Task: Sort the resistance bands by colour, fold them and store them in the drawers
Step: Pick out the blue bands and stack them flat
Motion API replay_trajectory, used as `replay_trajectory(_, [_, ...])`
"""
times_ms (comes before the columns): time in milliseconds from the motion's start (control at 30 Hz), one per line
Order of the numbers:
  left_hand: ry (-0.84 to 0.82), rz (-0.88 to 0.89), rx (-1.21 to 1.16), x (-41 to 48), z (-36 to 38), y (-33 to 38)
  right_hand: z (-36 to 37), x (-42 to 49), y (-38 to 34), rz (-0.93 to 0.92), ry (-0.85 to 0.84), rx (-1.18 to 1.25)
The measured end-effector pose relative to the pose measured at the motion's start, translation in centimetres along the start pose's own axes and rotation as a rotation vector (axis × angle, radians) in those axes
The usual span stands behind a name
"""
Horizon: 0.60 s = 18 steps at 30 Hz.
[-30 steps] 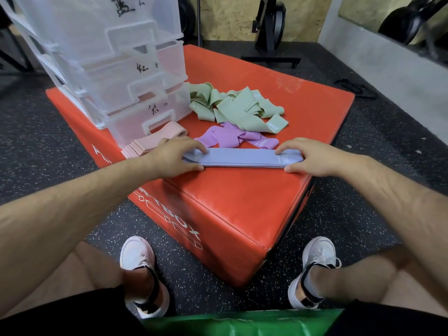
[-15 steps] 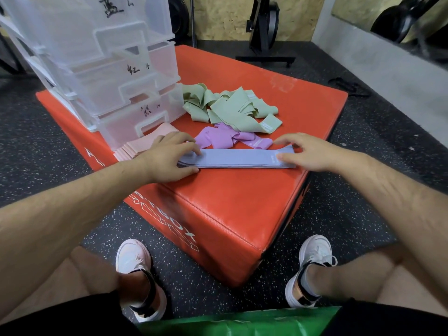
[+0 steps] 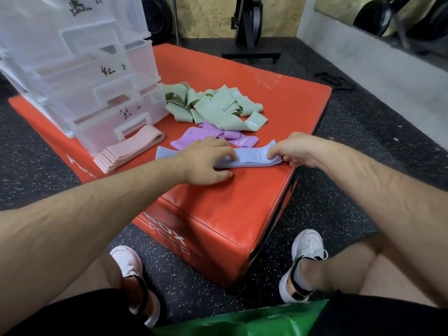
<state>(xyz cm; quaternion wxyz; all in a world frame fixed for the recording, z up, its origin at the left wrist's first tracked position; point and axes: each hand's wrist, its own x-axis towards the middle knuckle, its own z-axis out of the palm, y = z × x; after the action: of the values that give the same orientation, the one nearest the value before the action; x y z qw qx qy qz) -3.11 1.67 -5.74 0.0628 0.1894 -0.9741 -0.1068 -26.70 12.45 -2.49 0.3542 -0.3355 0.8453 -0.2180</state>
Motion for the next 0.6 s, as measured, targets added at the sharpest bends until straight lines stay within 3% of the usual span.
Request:
replay_trajectory(200, [-0.016,0.010,-0.028,0.9,-0.2,0.2,-0.1,0.0,0.0,-0.070,-0.007,0.021])
replay_trajectory(367, [-0.069,0.020,-0.127,2.0,0.6,1.7,-3.8,-2.2,-0.1,-0.091,0.090,-0.019])
replay_trajectory(500, [-0.093,-0.129,-0.321,2.8,-0.2,3.7,-4.5,-4.0,-0.9,-0.132,0.115,-0.054])
replay_trajectory(600, [-0.009,-0.211,-0.570,2.7,-0.8,3.7,-3.5,-4.7,-2.7,-0.186,0.104,-0.041])
